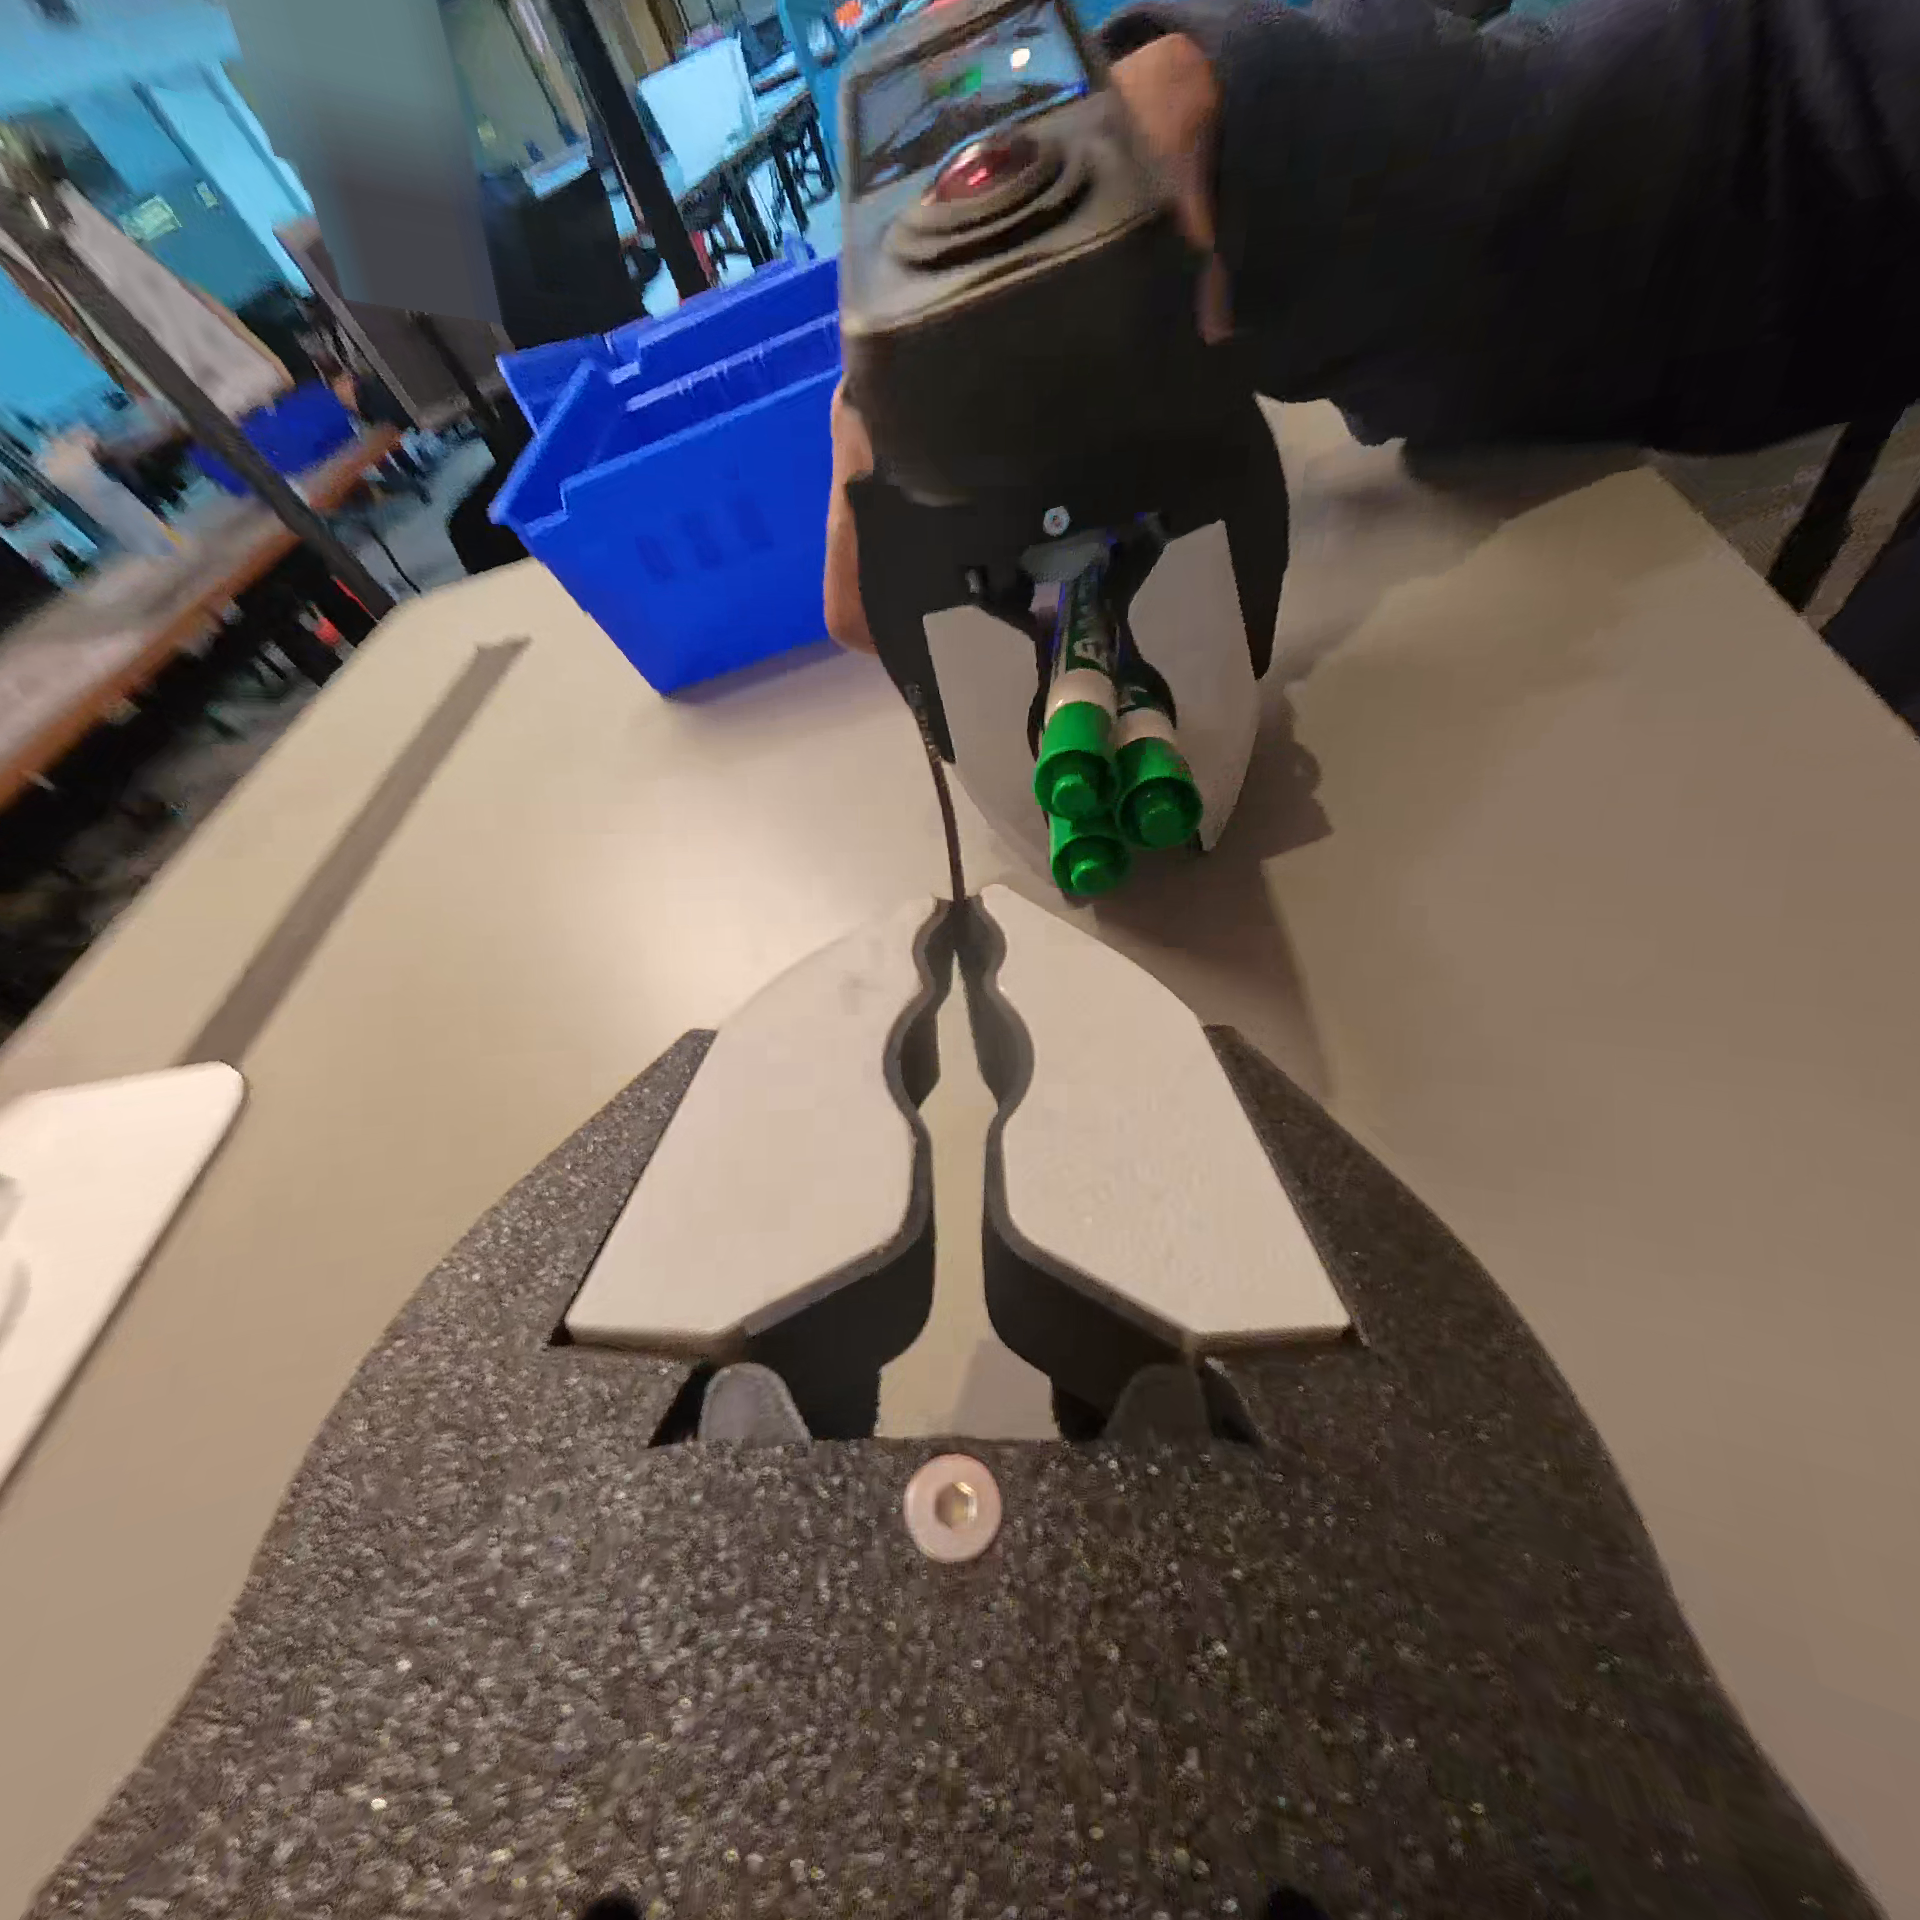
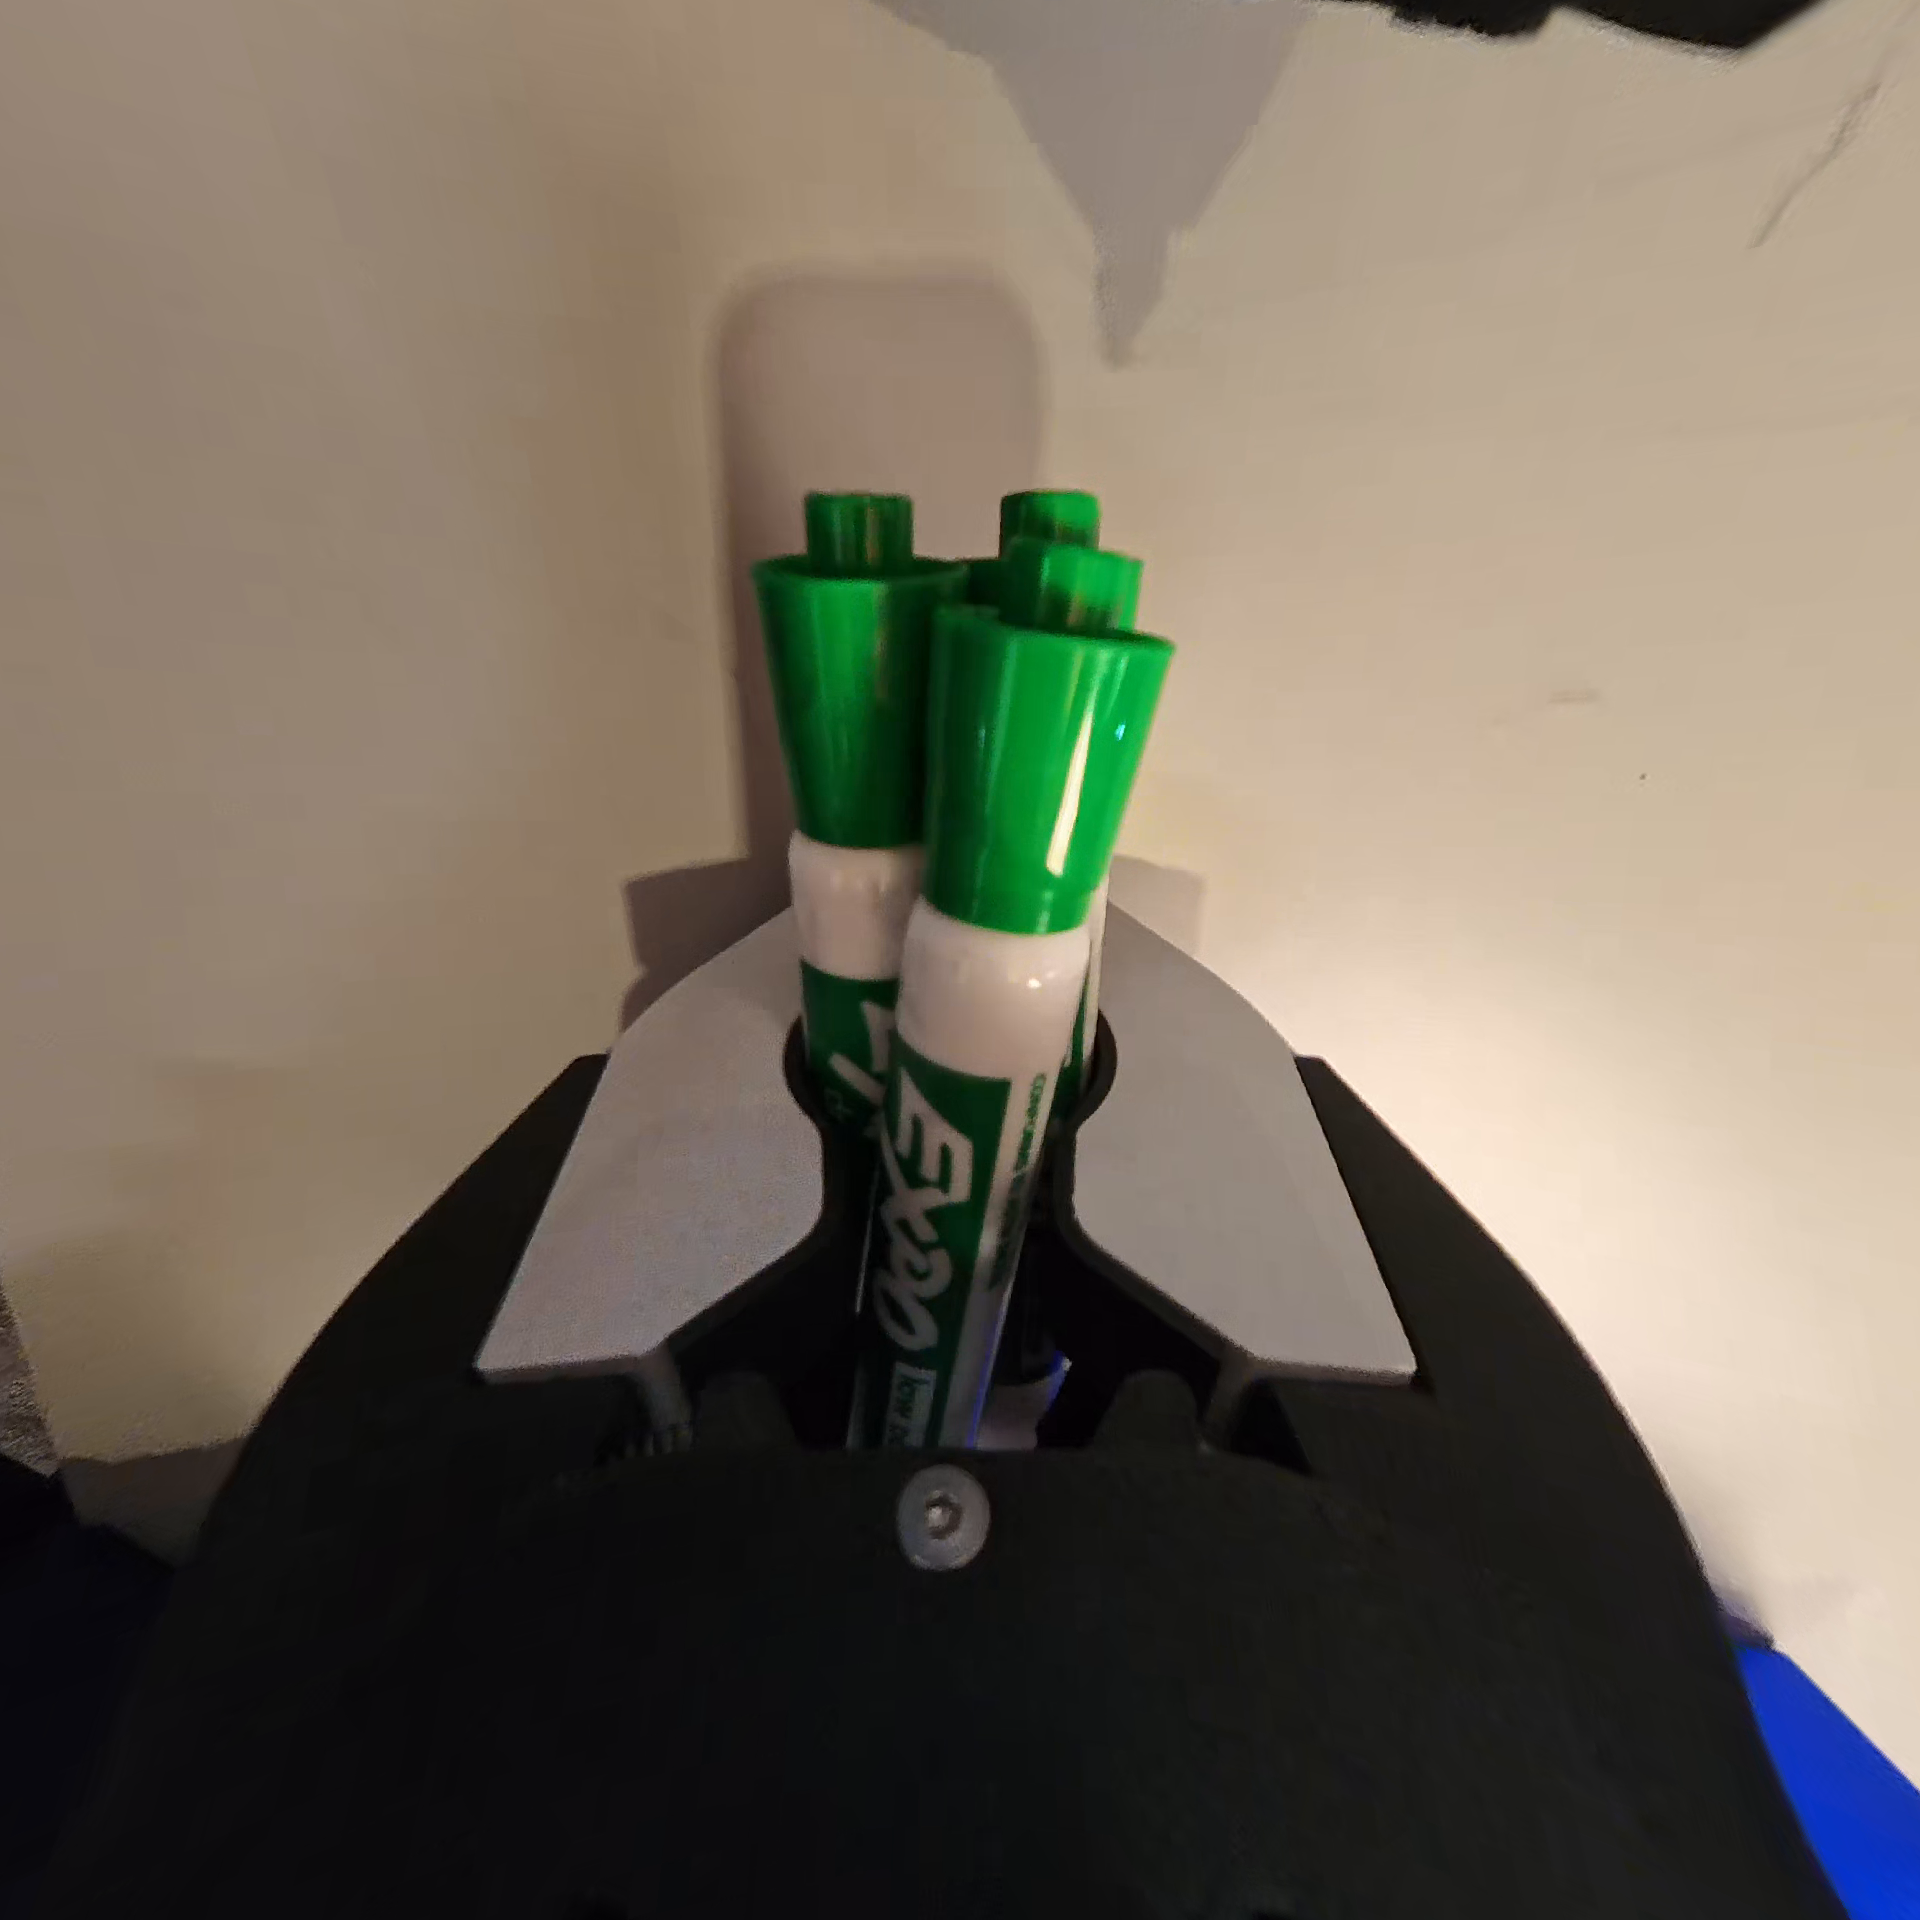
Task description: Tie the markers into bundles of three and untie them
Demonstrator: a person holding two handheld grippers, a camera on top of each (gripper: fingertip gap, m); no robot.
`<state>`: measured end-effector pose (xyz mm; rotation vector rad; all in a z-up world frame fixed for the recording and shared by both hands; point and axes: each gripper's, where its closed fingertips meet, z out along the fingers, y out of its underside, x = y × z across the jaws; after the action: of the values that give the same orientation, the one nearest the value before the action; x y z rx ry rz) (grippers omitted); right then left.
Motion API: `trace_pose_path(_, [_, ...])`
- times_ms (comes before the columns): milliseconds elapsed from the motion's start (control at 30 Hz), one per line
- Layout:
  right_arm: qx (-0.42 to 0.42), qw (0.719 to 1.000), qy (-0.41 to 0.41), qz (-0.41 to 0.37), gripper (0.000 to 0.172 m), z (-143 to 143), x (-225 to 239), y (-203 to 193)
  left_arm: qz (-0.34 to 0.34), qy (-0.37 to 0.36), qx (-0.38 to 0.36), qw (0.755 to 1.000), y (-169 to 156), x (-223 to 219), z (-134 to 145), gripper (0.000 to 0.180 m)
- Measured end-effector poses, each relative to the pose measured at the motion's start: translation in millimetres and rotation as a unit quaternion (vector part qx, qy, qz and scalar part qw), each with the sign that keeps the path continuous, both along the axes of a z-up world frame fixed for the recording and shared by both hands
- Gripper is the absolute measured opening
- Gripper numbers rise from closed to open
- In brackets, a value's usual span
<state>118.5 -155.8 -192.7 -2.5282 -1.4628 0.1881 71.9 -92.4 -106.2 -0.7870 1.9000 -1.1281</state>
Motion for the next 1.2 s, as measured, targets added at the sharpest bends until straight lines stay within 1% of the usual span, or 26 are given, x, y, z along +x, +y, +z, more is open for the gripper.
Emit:
trace_pose_path(167, [-0.001, 1.0, 0.006, 0.006, 0.041, 0.8, -5.8, -0.4, -0.022, -0.107, 0.102, 0.989, -16.9, -5.4, 17.8, 0.002])
trace_pose_path(300, [0.0, 1.0, 0.007, 0.008, 0.041, 1.0, -6.8, -0.5, -0.015, -0.145, 0.142, 0.979, -19.6, -7.2, 25.0, 0.002])
trace_pose_path(400, [0.0, 1.0, 0.007, 0.006, 0.041, 0.6, -5.7, -0.3, -0.005, -0.141, 0.151, 0.979, -13.3, -7.7, 24.1, 0.002])
trace_pose_path(533, [0.001, 1.0, 0.008, 0.005, 0.041, 1.4, -5.2, 0.1, -0.003, -0.156, 0.121, 0.98, -9.4, -13.9, 34.3, 0.002])
trace_pose_path(633, [0.001, 1.0, 0.011, 0.006, 0.041, 1.3, -6.1, 0.2, -0.013, -0.181, 0.109, 0.977, -12.2, -20.2, 42.0, 0.002])
trace_pose_path(700, [0.0, 1.0, 0.012, 0.007, 0.041, 0.9, -7.1, -0.1, -0.018, -0.202, 0.126, 0.971, -16.5, -23.2, 45.2, 0.002])
trace_pose_path(767, [-0.002, 1.0, 0.016, 0.01, 0.041, 0.8, -9.5, -0.9, -0.019, -0.226, 0.161, 0.96, -23.1, -24.5, 47.1, 0.002])
trace_pose_path(833, [-0.004, 1.0, 0.018, 0.015, 0.041, 0.9, -12.4, -1.8, -0.022, -0.251, 0.212, 0.944, -32.7, -25.3, 46.7, 0.002])
trace_pose_path(900, [-0.005, 1.0, 0.021, 0.02, 0.041, 1.1, -15.8, -2.5, -0.019, -0.278, 0.275, 0.92, -42.3, -24.8, 45.8, 0.002])
trace_pose_path(1000, [-0.005, 0.999, 0.02, 0.028, 0.041, 1.2, -20.0, -4.2, -0.012, -0.323, 0.362, 0.874, -56.9, -24.2, 48.2, 0.001])
trace_pose_path(1067, [-0.006, 0.999, 0.018, 0.033, 0.04, 1.0, -22.5, -5.3, -0.002, -0.341, 0.398, 0.852, -61.7, -22.3, 50.0, 0.001])
trace_pose_path(1100, [-0.006, 0.999, 0.014, 0.035, 0.04, 0.3, -23.0, -5.8, 0.0, -0.345, 0.404, 0.847, -63.1, -21.6, 49.8, 0.001])
trace_pose_path(1200, [0.0, 0.999, -0.007, 0.041, 0.041, -1.3, -22.4, -5.8, -0.003, -0.33, 0.406, 0.852, -61.4, -18.7, 40.2, 0.001])
